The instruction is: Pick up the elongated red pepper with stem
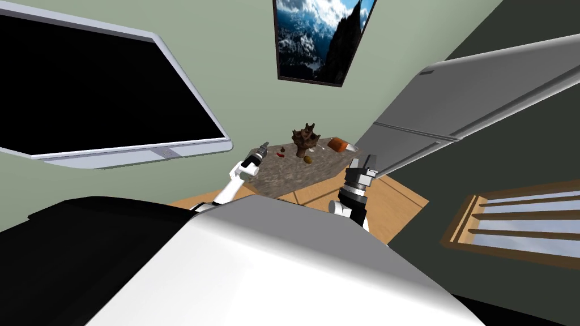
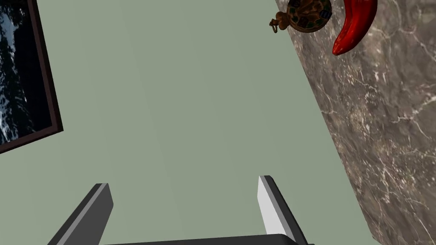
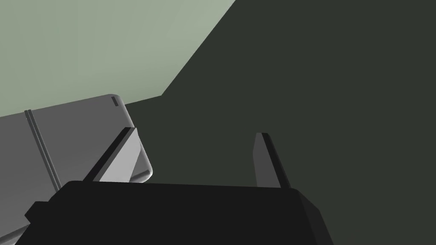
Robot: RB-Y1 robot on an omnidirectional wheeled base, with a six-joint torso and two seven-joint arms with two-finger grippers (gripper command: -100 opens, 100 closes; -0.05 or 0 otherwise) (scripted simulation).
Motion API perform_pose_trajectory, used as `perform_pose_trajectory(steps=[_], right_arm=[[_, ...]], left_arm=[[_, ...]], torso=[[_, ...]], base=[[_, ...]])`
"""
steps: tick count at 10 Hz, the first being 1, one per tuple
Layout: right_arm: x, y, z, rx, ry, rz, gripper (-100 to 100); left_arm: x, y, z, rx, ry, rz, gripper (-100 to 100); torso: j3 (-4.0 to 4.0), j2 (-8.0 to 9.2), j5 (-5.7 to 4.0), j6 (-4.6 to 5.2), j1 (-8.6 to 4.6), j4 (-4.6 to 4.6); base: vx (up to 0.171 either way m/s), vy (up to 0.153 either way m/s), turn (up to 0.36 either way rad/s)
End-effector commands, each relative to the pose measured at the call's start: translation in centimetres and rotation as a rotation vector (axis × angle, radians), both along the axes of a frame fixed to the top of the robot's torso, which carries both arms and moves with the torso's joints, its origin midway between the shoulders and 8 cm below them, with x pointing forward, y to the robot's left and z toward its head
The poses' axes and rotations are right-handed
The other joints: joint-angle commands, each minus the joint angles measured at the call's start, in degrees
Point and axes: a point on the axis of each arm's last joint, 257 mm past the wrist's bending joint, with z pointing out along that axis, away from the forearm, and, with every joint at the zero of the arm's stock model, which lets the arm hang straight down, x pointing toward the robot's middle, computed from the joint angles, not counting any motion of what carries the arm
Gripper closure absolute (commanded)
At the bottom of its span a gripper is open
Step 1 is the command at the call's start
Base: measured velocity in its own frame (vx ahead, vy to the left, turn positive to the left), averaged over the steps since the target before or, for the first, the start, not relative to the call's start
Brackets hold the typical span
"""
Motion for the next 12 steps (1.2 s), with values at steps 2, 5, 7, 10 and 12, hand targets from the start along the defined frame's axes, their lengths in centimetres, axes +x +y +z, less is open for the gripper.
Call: perform_pose_trajectory(steps=[2, 5, 7, 10, 12], right_arm=[[0.0, 0.0, 0.0, 0.000, 0.000, 0.000, 0], [0.0, 0.0, 0.0, 0.000, 0.000, 0.000, 0], [0.0, 0.0, 0.0, 0.000, 0.000, 0.000, 0], [0.0, 0.0, 0.0, 0.000, 0.000, 0.000, 0], [0.0, 0.0, 0.0, 0.000, 0.000, 0.000, 0]], left_arm=[[1.0, 2.1, -2.0, 0.022, 0.088, 0.036, -100], [1.4, 3.6, -3.4, 0.035, 0.154, 0.064, -100], [1.7, 5.0, -4.4, 0.046, 0.205, 0.089, -100], [2.0, 7.9, -6.1, 0.063, 0.297, 0.138, -100], [1.9, 9.3, -7.1, 0.069, 0.349, 0.165, -100]], torso=[[-0.01, -0.02, 0.00, -0.04, -0.02, 0.00], [-0.04, -0.08, -0.01, -0.01, -0.08, -0.02], [-0.05, -0.09, -0.02, -0.01, -0.11, -0.02], [-0.07, -0.12, -0.02, -0.05, -0.13, -0.03], [-0.08, -0.14, -0.02, -0.04, -0.15, -0.03]], base=[[-0.020, 0.036, -0.115], [-0.009, 0.026, -0.117], [-0.005, 0.018, -0.121], [0.003, 0.013, -0.141], [0.008, 0.009, -0.124]])
